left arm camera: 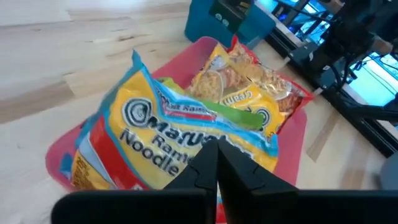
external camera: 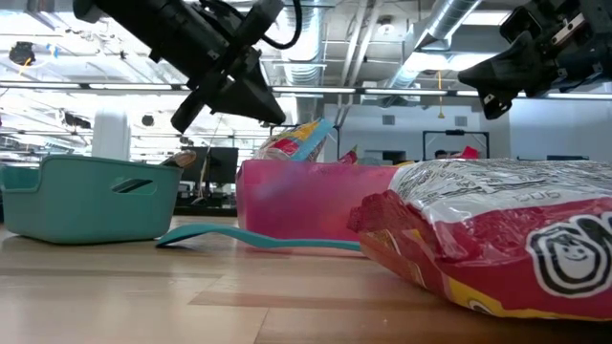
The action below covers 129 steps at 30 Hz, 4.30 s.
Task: Pick & Place Food Item
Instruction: Put the blue noodle pack into the red bin, then put the red noodle pack into the red bin
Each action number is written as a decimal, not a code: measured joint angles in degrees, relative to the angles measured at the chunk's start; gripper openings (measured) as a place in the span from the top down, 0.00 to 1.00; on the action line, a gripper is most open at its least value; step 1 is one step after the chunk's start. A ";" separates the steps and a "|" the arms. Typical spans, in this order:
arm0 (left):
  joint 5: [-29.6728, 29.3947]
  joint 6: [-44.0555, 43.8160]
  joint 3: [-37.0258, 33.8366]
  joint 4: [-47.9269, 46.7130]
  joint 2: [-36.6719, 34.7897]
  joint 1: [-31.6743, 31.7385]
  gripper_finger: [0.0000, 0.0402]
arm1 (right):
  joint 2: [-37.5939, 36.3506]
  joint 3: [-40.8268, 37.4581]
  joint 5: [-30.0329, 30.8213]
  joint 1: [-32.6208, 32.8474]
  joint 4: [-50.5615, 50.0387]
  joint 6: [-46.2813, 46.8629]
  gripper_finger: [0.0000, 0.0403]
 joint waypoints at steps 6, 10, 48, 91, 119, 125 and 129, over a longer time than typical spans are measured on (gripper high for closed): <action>1.69 0.60 -0.02 0.47 2.01 0.52 1.00 | -0.02 0.00 0.00 0.02 -0.02 0.00 1.00; 2.44 0.50 -0.02 1.19 4.02 0.52 1.00 | -0.02 0.00 0.00 0.01 -0.02 0.01 1.00; 0.26 0.44 0.00 -1.02 2.42 -0.50 1.00 | -0.02 0.00 0.00 0.00 0.00 0.00 1.00; 15.07 38.49 0.00 17.88 -3.39 -16.81 1.00 | 0.00 0.00 0.00 0.01 0.00 0.00 1.00; 14.47 38.50 0.00 18.75 -3.39 -12.44 1.00 | 0.00 0.00 0.00 0.00 -0.02 0.00 1.00; 18.83 39.88 0.02 16.67 -5.79 -10.97 1.00 | 0.00 0.00 0.00 0.00 0.00 0.00 1.00; 26.36 39.93 0.02 14.66 -8.77 -9.49 1.00 | 0.00 0.00 0.00 0.01 -0.01 0.00 1.00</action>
